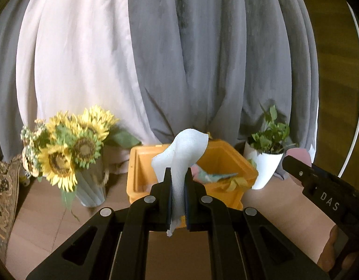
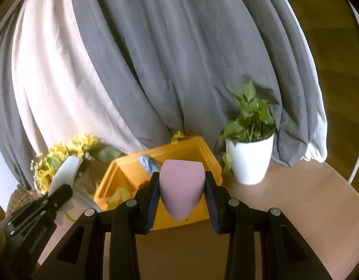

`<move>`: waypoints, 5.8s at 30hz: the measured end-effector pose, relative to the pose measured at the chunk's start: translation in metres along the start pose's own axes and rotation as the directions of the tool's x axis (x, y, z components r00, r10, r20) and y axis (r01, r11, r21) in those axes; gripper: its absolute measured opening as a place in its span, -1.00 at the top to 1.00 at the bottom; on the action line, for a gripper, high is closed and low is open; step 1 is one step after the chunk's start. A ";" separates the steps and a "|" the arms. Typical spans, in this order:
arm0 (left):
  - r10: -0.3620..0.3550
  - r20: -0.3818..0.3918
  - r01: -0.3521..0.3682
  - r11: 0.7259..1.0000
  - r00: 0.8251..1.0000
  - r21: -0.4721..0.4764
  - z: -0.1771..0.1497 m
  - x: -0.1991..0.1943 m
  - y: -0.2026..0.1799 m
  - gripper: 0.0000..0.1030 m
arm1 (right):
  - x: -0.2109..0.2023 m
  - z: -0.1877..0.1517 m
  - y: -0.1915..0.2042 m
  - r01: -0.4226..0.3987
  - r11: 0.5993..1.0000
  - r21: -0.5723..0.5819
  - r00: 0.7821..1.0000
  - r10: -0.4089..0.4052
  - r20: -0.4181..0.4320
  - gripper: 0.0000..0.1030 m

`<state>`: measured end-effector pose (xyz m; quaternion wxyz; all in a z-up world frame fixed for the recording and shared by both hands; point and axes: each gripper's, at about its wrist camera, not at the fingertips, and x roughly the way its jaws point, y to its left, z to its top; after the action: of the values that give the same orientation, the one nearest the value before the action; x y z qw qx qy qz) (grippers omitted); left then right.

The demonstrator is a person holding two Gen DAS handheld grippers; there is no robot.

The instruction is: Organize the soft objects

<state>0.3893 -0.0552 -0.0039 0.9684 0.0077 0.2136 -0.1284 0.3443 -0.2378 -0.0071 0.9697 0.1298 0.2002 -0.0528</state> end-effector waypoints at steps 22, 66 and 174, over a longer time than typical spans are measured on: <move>0.018 0.015 -0.018 1.000 1.000 0.023 0.039 0.054 0.012 0.81 | 0.053 0.046 0.021 -0.066 0.997 -0.030 0.997 0.068 0.047 0.26; 0.001 -0.165 0.004 0.999 0.986 0.034 0.012 0.166 0.031 0.54 | 0.192 0.023 0.046 -0.127 0.990 -0.060 0.974 0.113 -0.194 0.24; 0.209 0.135 -0.206 0.978 0.968 -0.037 -0.098 -0.330 -0.016 -1.00 | -0.307 -0.084 0.030 0.025 0.986 -0.166 0.991 -0.002 0.133 -0.75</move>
<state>0.0558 0.0170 0.0447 0.9890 0.0101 0.1454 -0.0240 0.0363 -0.1702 0.0487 0.9879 0.0430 0.1400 -0.0509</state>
